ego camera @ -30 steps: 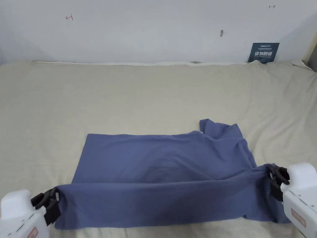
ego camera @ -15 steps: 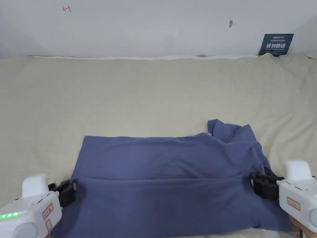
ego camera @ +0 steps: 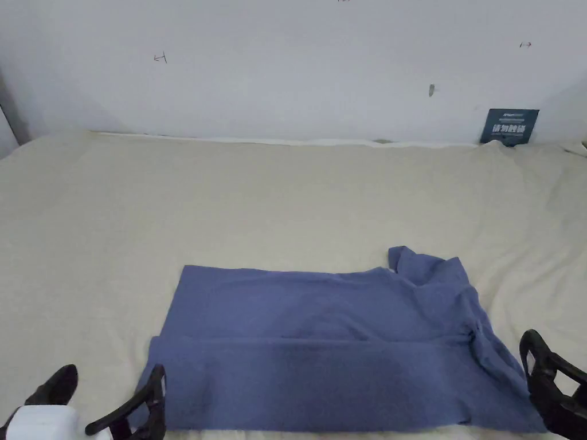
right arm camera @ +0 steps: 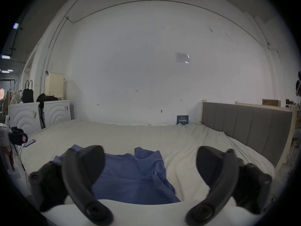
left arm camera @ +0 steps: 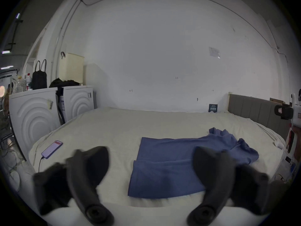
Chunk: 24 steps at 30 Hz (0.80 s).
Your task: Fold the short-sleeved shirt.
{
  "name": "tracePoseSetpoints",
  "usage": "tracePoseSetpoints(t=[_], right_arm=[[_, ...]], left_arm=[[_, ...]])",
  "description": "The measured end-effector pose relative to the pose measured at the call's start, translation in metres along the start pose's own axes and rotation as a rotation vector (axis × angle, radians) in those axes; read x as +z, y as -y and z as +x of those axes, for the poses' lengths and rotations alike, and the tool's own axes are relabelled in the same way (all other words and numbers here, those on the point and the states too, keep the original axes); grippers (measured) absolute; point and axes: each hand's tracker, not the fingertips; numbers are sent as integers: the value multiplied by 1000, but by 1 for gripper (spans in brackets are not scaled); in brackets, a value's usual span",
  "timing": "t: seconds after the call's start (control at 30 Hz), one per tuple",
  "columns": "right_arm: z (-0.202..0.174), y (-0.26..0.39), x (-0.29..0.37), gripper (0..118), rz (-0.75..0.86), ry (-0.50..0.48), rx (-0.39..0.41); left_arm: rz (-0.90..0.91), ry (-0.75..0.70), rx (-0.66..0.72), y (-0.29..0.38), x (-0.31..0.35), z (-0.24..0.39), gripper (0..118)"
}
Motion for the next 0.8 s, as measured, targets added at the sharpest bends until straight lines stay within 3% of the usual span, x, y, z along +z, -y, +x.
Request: tracePoseSetpoints(t=[0.03, 0.07, 0.1, 0.13, 0.17, 0.23, 0.37, 0.4, 0.43, 0.47, 0.5, 0.57, 0.73, 0.8], right_arm=[[-5, -1, 8, 96, 1, -4, 13], [-8, 0, 14, 61, 3, -6, 39], [-11, 0, 16, 25, -5, -21, 43], [-14, 0, 19, 0, -18, -26, 54], [-19, 1, 23, 0, -12, -31, 57], [-23, 2, 21, 0, -52, -83, 73], [-39, -5, 19, 0, -56, -76, 107], [-41, -6, 20, 0, -55, -86, 98], [-43, -7, 21, 0, -55, -101, 87], [-43, -7, 18, 0, -60, -105, 86], [-44, -7, 18, 0, -65, -107, 88], [-43, -4, 19, 0, -81, -114, 121], [-27, 8, 10, 0, -164, -118, 148], [-18, 15, 5, 0, -186, -95, 148]], left_arm=[[14, -18, -15, 0, 8, 2, 67], [13, -46, -36, 1, 14, 3, 9], [-3, -49, -42, 2, 17, 3, 3], [-13, -29, 5, 5, 20, -2, 3], [-61, 13, 34, 7, 17, -6, 3], [-87, -39, 14, 12, 15, -9, 3], [-186, -19, 52, 26, -13, -27, 3], [-250, -1, 87, 33, -24, -31, 8], [-306, 19, 120, 42, -39, -37, 32], [-365, 31, 148, 51, -54, -42, 86], [-422, 24, 156, 61, -70, -46, 117], [-550, -70, 145, 84, -90, -51, 118], [-570, -56, 118, 104, -139, -58, 117], [-644, -52, 138, 115, -153, -54, 106]])
